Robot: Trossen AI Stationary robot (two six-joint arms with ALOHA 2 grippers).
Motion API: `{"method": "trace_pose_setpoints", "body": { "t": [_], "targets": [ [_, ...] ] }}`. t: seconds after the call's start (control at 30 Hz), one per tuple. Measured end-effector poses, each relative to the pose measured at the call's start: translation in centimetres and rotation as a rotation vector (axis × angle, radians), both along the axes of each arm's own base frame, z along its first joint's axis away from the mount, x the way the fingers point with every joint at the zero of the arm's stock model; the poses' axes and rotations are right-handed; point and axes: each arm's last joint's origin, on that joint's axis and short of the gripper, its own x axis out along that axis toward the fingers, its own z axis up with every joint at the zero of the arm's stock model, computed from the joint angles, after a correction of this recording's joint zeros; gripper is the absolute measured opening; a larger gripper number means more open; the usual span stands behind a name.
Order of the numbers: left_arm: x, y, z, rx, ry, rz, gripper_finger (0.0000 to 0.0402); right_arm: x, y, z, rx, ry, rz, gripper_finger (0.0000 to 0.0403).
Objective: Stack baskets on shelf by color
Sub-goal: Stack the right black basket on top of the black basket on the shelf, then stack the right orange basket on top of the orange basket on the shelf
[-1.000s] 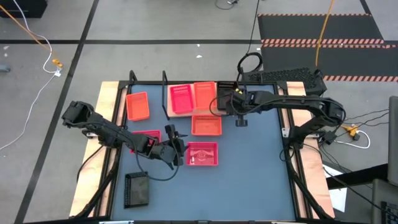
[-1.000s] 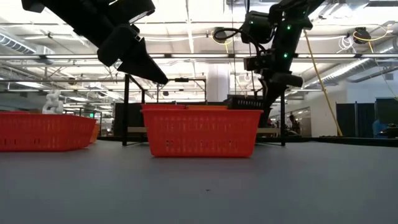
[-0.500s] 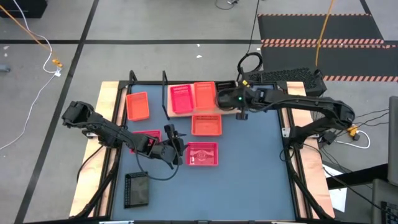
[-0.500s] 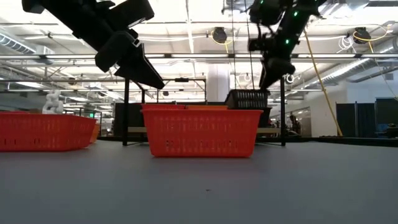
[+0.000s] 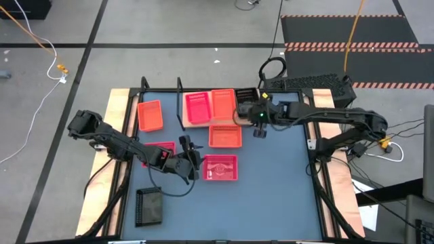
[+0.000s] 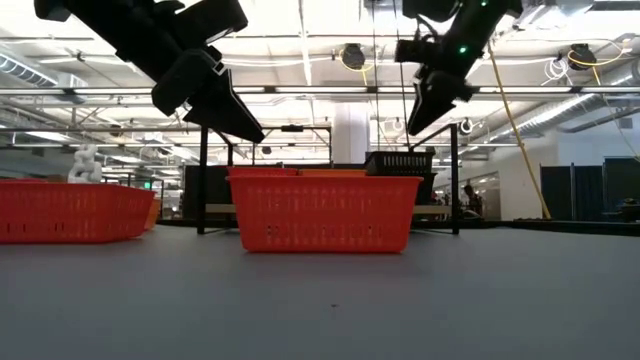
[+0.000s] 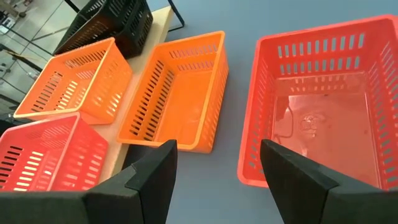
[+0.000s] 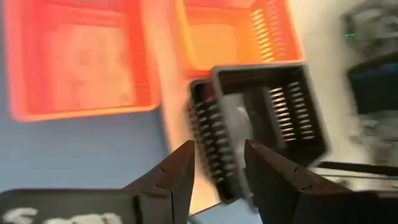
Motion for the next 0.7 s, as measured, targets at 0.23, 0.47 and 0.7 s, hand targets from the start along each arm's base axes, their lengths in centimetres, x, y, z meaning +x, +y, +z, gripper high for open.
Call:
{"method": "trace_pose_setpoints", "body": {
  "t": [0.23, 0.47, 0.7],
  "targets": [
    [0.0, 0.1, 0.0, 0.003, 0.003, 0.006, 0.0232, 1.4, -1.3, -1.7, -0.134, 0.068, -0.109, 0.0137],
    [-0.2, 0.2, -0.3, 0.009, 0.038, 0.011, 0.0232, 2.2, -1.1, -3.3, -0.076, 0.125, -0.064, 0.0137],
    [-0.3, 0.2, -0.3, -0.001, 0.038, 0.021, 0.0232, 2.6, 1.2, -2.4, -0.076, 0.065, 0.035, 0.0137]
  ]
}}
